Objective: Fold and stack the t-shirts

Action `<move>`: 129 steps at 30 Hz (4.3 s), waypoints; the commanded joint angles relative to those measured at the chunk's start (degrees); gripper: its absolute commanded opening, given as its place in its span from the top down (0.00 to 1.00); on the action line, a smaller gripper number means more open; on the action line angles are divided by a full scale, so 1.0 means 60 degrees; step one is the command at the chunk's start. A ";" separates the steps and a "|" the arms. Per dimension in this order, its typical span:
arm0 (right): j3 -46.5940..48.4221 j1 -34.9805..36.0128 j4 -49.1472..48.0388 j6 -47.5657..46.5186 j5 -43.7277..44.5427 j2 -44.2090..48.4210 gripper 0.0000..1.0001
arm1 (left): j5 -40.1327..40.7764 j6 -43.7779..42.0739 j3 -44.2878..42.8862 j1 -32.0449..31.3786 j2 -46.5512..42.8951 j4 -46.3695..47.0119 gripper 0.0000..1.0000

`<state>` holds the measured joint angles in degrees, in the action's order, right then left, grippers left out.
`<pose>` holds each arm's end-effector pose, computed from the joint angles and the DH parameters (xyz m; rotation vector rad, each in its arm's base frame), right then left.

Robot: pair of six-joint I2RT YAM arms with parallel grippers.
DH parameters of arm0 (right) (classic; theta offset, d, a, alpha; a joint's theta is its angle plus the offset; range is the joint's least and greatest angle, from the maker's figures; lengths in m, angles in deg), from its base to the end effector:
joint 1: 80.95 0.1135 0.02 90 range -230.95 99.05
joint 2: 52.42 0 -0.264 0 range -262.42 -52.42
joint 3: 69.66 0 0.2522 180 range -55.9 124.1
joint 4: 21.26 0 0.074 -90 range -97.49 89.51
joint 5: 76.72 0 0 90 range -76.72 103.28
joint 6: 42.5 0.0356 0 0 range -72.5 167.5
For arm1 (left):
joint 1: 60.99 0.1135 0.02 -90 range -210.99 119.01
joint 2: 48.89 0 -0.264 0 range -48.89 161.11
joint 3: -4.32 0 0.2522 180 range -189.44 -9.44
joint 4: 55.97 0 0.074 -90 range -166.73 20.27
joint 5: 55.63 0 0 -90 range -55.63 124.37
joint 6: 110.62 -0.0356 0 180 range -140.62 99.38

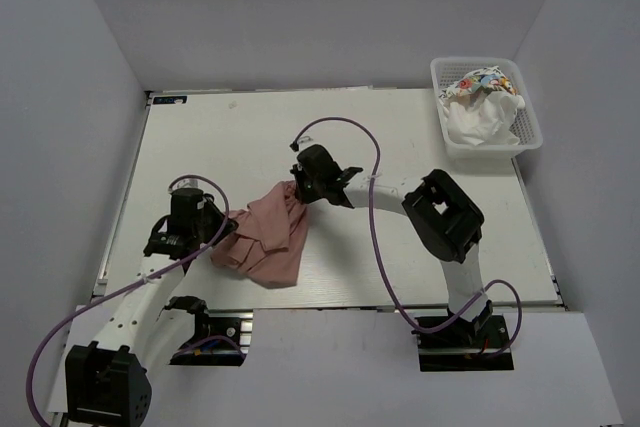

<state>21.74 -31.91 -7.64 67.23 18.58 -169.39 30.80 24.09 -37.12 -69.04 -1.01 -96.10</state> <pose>0.2988 0.3392 0.1708 -0.5346 2.2449 0.5307 0.1669 -0.0258 0.2015 -0.7394 2.3281 -0.5004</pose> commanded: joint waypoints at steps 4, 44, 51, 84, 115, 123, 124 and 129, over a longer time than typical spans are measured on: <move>-0.0694 -0.0028 -0.1278 -0.0605 0.1634 0.2603 1.00 | -0.0518 -0.0171 -0.1215 -0.0035 -0.0069 0.1025 1.00; 0.1927 -0.0321 -0.1412 -0.5191 0.2515 0.9270 1.00 | -0.2014 -0.1358 -0.9479 0.0053 0.0809 0.3503 1.00; 0.0228 -0.1037 -0.1985 -0.4711 0.4539 0.5518 1.00 | 0.1353 -0.1037 -0.7533 0.0112 0.3412 0.2449 1.00; -0.4195 0.1889 0.0801 -0.1237 -0.0400 0.4496 0.10 | -0.2803 -0.0508 -0.1190 -0.0663 0.3184 0.3164 0.00; -0.4650 0.2154 0.3391 -0.1134 0.1665 0.5256 0.88 | 0.1311 -0.0962 -0.2826 -0.1470 0.7678 0.0487 0.00; -0.5499 0.1979 0.4286 -0.0900 0.1842 0.6133 0.93 | 0.2337 -0.0875 -0.3149 -0.1294 0.8132 -0.0057 0.00; -0.5587 0.1979 0.4344 -0.0769 0.1769 0.6193 0.93 | 0.2469 -0.0874 -0.3150 -0.1294 0.8221 -0.0261 0.00; -0.5909 0.1847 0.4490 -0.0432 0.1301 0.6808 0.94 | 0.2808 -0.0786 -0.3472 -0.1294 0.8471 -0.0498 0.00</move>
<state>-11.74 -20.00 8.93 63.44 27.25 -131.60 31.02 22.76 -61.25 -78.86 44.60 -91.82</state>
